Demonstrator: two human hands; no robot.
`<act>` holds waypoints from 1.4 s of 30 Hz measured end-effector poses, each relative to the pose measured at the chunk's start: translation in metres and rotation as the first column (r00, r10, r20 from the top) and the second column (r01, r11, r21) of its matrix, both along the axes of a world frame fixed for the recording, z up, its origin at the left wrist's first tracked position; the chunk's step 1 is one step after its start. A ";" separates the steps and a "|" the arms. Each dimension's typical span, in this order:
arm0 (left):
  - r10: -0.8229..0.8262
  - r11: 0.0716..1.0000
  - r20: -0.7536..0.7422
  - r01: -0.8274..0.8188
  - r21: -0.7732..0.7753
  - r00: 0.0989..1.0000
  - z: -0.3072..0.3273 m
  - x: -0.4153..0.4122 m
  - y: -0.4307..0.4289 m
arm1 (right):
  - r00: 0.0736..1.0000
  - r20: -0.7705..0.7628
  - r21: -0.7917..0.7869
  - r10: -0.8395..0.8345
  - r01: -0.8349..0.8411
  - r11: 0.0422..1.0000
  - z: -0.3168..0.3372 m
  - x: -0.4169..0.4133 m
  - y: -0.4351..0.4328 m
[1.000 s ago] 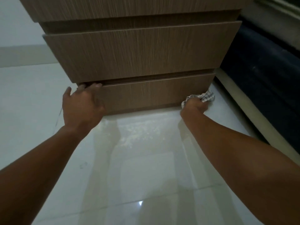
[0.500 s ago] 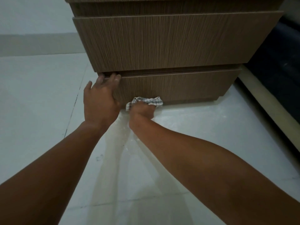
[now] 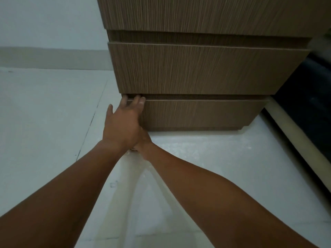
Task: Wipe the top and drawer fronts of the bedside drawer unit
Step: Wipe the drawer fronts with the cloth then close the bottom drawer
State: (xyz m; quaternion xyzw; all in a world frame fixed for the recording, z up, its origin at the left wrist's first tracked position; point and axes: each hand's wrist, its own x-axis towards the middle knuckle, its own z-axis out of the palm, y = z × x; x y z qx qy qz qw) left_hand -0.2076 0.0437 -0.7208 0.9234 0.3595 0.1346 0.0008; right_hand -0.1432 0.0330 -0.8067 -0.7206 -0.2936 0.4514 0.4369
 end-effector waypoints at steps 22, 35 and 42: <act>-0.264 0.931 0.218 0.189 0.312 0.939 0.260 0.126 -0.135 | 0.292 0.862 0.261 -0.414 0.445 0.857 0.331 0.236 -0.258; -0.091 0.966 0.228 0.030 0.258 0.969 0.367 0.204 -0.085 | 0.323 0.833 0.375 -0.449 0.268 0.888 0.464 0.298 -0.180; 0.029 0.998 -0.032 -0.031 -0.049 0.999 0.375 0.213 -0.047 | 0.376 0.925 -0.055 -0.046 0.251 0.966 0.470 0.291 -0.123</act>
